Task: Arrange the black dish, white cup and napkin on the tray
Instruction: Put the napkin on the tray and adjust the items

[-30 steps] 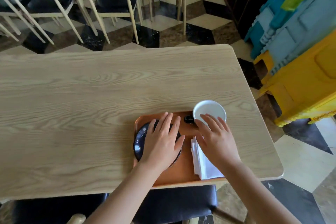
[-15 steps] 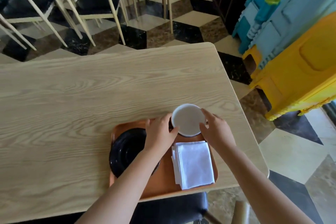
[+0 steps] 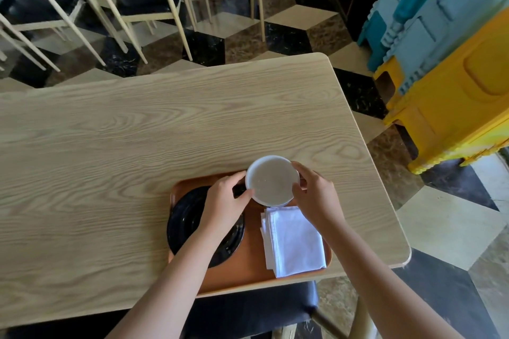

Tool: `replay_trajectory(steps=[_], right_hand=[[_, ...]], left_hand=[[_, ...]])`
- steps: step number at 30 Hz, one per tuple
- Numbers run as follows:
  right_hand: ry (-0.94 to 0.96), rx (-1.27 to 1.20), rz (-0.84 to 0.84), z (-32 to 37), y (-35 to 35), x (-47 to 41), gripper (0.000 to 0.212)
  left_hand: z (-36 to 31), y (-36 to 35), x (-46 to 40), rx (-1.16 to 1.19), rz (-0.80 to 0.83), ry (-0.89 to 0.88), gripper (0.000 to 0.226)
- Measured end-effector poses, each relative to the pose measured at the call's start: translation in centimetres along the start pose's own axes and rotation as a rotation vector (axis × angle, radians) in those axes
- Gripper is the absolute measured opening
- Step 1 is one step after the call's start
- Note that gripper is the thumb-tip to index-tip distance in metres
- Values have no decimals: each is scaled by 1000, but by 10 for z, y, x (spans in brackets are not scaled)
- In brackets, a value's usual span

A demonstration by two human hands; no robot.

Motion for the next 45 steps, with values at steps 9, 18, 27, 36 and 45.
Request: replay_trajectory(steps=[9,18,27,36,45], right_hand=[[30,-14,18,2,-2,3,43],[476,465,-32,-23,7,83,45],[518,632,124,-33,-21,102,49],[575,647,127,-18,-41,109,48],[569,650,114,-14,-42,110,53]], left_hand=[[5,2,5,34,-5,38,48],[-32,-51,103,-283,66,-490,45],[-5,-106,114,-613,263,-406,51],[15,-88,120,-614,251,-389,48],[18,-85,118,-607,276,-377,49]])
Point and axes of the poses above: each hand's wrist, its own x-axis away from the middle knuckle, its own y-axis out of the back of the hand, z = x × y, the point moved 9 cm from there along -x, towards the middle knuckle, and after that the axes turned 8 degrees about x, right-handed, at the moved point
